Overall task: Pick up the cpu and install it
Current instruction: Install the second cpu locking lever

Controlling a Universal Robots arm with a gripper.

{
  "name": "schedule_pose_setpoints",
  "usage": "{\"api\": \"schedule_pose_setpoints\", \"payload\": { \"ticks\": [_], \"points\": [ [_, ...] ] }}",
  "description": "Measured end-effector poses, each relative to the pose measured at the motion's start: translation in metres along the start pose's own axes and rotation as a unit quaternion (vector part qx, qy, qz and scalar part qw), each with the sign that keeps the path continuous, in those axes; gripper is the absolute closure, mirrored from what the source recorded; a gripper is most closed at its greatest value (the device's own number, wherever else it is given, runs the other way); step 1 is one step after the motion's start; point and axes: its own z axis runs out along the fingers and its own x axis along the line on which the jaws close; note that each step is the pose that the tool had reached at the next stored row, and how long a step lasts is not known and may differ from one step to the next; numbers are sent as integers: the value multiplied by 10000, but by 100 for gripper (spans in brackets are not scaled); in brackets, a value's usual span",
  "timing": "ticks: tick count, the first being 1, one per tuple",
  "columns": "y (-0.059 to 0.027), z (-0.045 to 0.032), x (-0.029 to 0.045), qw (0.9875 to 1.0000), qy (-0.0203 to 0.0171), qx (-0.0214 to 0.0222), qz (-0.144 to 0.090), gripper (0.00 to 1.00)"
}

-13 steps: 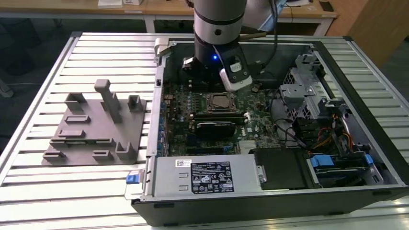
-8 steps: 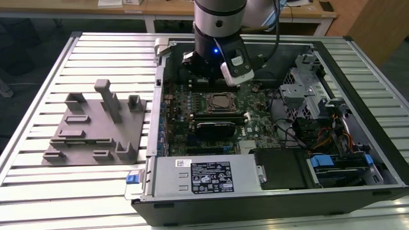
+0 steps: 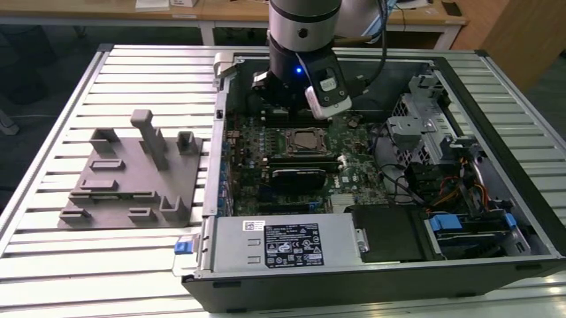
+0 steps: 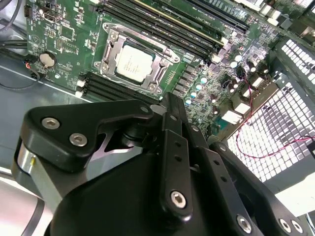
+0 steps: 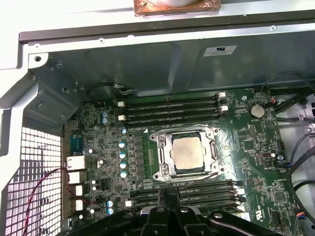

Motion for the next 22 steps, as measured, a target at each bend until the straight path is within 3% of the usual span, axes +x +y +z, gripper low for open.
{"api": "schedule_pose_setpoints", "payload": {
  "ticks": [14,22],
  "points": [
    [4,-18,0,10000,1,1,0,89],
    [-6,25,0,10000,0,0,0,89]
  ]
}}
